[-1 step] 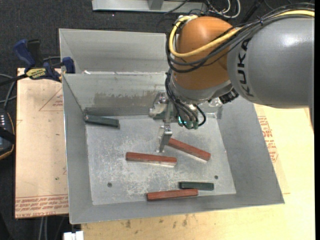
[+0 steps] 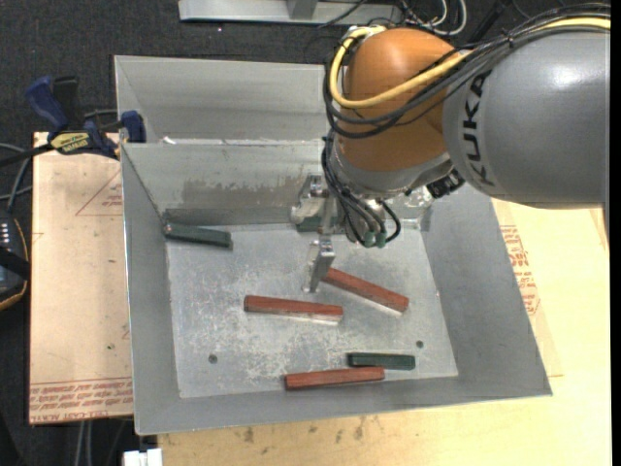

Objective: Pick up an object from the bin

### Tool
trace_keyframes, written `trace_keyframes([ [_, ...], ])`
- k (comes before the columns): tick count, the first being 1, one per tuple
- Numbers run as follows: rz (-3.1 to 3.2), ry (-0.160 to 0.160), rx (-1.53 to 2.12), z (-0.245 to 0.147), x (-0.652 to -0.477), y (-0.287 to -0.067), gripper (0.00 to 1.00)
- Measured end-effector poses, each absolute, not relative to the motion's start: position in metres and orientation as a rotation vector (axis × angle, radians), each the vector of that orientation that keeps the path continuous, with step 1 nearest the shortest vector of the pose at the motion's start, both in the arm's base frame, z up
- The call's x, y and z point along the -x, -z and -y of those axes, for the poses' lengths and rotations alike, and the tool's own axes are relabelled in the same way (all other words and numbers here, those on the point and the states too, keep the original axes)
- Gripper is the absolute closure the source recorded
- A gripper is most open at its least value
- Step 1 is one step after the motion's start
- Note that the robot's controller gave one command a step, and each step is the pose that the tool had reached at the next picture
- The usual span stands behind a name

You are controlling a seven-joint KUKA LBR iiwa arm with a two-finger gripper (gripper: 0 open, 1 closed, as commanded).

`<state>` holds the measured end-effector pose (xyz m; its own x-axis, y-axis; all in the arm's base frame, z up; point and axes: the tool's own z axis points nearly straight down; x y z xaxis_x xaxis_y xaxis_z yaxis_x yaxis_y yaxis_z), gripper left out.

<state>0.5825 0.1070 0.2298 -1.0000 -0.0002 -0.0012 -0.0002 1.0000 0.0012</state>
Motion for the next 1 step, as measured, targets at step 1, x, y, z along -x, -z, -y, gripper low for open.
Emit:
trace_keyframes([
  [1,-3.137,-0.003,-0.065,-0.0929,-0.5573,-0.1496,0.00],
])
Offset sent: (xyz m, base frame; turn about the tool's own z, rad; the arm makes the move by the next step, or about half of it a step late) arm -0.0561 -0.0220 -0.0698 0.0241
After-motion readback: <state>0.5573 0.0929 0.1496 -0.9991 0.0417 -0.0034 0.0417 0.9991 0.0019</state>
